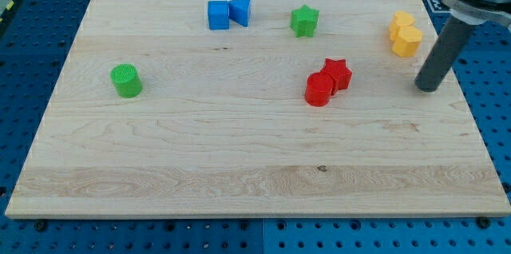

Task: Push the green star towards the blue triangle

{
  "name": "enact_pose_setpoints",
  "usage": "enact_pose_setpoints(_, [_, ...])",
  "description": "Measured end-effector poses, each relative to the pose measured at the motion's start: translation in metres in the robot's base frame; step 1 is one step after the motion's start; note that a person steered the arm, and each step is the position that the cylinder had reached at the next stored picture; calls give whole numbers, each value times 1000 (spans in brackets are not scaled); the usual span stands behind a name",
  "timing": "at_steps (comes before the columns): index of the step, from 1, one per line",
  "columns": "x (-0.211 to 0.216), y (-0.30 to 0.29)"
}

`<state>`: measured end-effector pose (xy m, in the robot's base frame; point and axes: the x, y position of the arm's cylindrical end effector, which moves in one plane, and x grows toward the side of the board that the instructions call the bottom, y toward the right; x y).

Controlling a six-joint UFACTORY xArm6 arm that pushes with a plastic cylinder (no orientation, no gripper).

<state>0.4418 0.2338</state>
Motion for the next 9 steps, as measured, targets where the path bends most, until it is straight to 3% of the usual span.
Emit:
enact_pose_setpoints(1, [-3,-9])
enact_pose_setpoints(3, [-71,-39])
enact_pose_setpoints(6, [-98,-98])
enact_pose_setpoints(7, [-140,-126])
enact_pose_setpoints(9, [-155,-141])
